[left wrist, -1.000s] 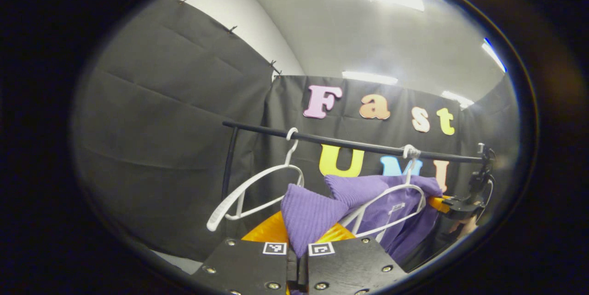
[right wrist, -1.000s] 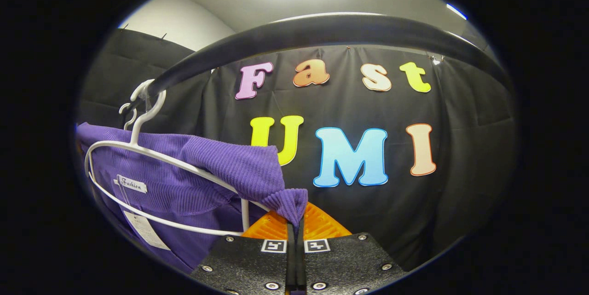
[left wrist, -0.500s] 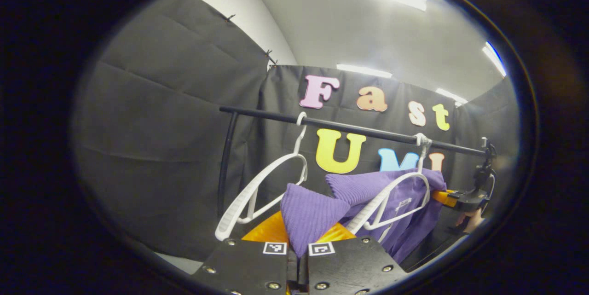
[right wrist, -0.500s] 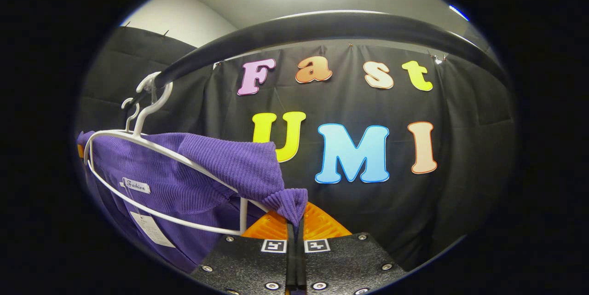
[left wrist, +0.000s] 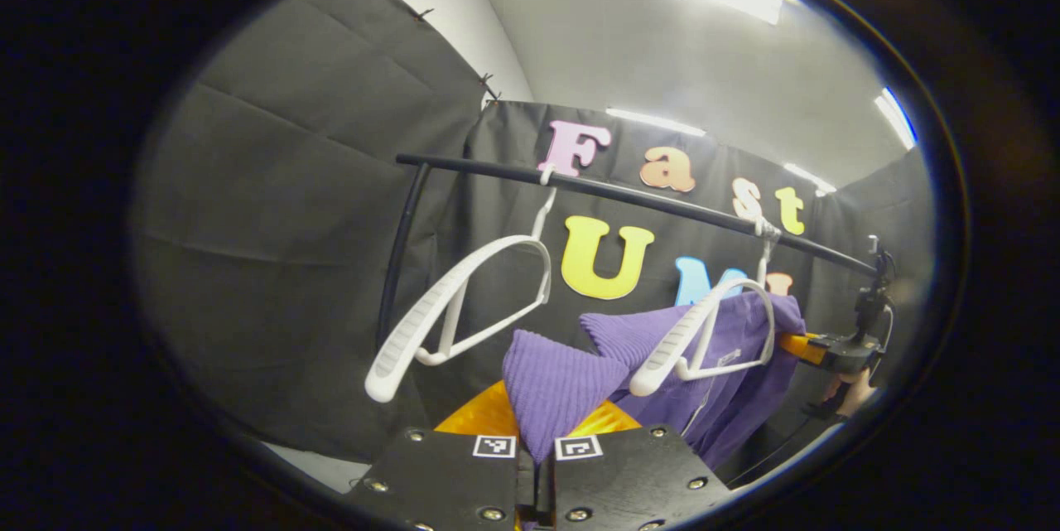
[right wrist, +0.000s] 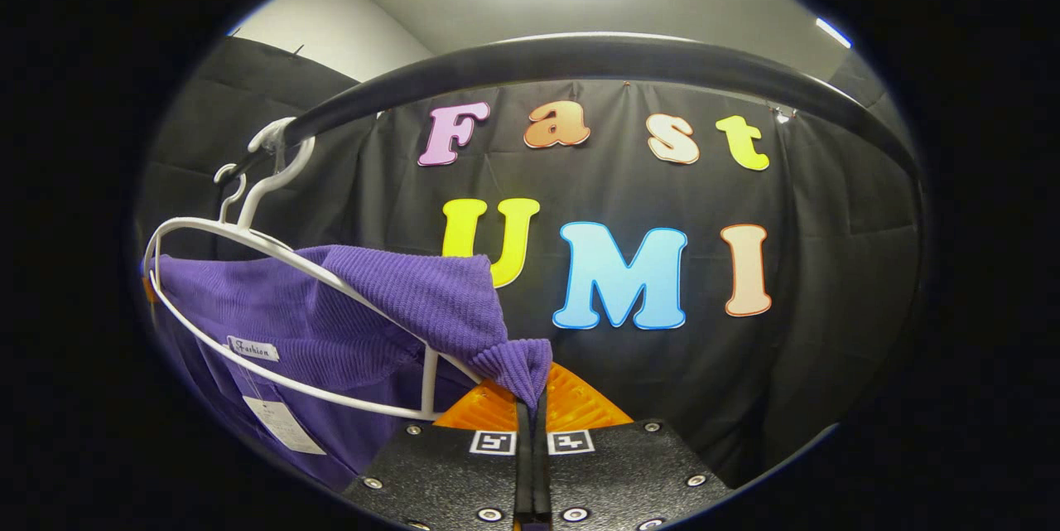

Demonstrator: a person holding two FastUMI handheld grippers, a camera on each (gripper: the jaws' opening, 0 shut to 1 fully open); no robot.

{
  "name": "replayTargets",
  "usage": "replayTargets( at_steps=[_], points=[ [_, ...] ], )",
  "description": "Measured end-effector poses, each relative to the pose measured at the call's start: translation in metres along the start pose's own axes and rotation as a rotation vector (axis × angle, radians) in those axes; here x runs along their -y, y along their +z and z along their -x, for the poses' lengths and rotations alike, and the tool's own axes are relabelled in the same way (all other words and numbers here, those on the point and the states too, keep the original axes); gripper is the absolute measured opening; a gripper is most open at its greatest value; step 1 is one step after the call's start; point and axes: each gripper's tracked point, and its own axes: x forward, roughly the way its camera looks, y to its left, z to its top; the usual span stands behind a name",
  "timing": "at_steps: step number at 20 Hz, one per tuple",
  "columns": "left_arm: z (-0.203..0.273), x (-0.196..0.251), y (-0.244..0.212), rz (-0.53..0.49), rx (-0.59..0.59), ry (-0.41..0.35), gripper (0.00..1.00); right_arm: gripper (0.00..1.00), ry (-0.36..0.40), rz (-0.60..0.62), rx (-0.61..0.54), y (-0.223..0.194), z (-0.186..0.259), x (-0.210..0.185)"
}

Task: Grasp the clothes on the hanger with both hands and then place them into the laundry hamper below.

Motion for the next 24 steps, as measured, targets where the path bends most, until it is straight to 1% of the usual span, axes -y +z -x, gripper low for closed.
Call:
replayTargets(
  at_steps=[1,2,3,4,7,8,9,13,14,15,16,17,18,19,20,21,22,24],
  points=[
    [-0.002,0.003,-0.004,-0.011,-0.006,-0.007,0.02,0.00,-0.009,-0.004,0.000,0.000,0.001,0.004],
    [-0.002,0.008,-0.007,-0.020,-0.011,-0.014,0.07,0.00,-0.017,-0.008,-0.001,-0.001,0.002,0.007],
    [-0.003,0.013,-0.008,-0.026,-0.014,-0.023,0.07,0.00,-0.029,-0.010,0.000,-0.002,0.003,0.013],
    [-0.003,0.019,-0.010,-0.029,-0.016,-0.033,0.02,0.00,-0.038,-0.012,-0.001,-0.003,0.003,0.018],
    [0.001,0.030,-0.021,-0.039,-0.028,-0.049,0.02,0.00,-0.050,-0.024,-0.014,-0.008,0.005,0.028],
    [0.002,0.034,-0.024,-0.040,-0.034,-0.052,0.07,0.00,-0.054,-0.018,-0.014,-0.010,0.005,0.031],
    [0.002,0.038,-0.029,-0.039,-0.043,-0.055,0.07,0.00,-0.059,-0.008,-0.015,-0.011,0.006,0.034],
    [-0.001,0.048,-0.041,-0.048,-0.068,-0.059,0.07,0.00,-0.068,0.001,-0.026,-0.022,0.009,0.047],
    [-0.002,0.051,-0.044,-0.045,-0.073,-0.060,0.02,0.00,-0.072,0.003,-0.032,-0.025,0.010,0.050],
    [-0.003,0.056,-0.047,-0.042,-0.077,-0.064,0.07,0.00,-0.078,0.002,-0.043,-0.029,0.009,0.054],
    [-0.005,0.061,-0.050,-0.044,-0.081,-0.065,0.02,0.00,-0.084,-0.006,-0.053,-0.033,0.009,0.059],
    [-0.008,0.066,-0.054,-0.050,-0.085,-0.066,0.07,0.00,-0.090,-0.008,-0.064,-0.037,0.010,0.063],
    [-0.011,0.071,-0.057,-0.057,-0.090,-0.065,0.02,0.00,-0.096,-0.007,-0.069,-0.043,0.012,0.068],
    [-0.015,0.076,-0.061,-0.062,-0.095,-0.063,0.07,0.00,-0.099,-0.005,-0.071,-0.046,0.012,0.071],
    [-0.018,0.081,-0.064,-0.064,-0.100,-0.060,0.02,0.00,-0.099,-0.001,-0.080,-0.052,0.013,0.076],
    [-0.018,0.084,-0.068,-0.062,-0.105,-0.057,0.02,0.00,-0.096,0.002,-0.087,-0.058,0.013,0.079],
    [-0.015,0.087,-0.070,-0.059,-0.108,-0.053,0.07,0.00,-0.093,0.001,-0.095,-0.064,0.015,0.082],
    [-0.007,0.090,-0.073,-0.059,-0.115,-0.046,0.07,0.00,-0.106,0.023,-0.100,-0.069,0.023,0.089]
  ],
)
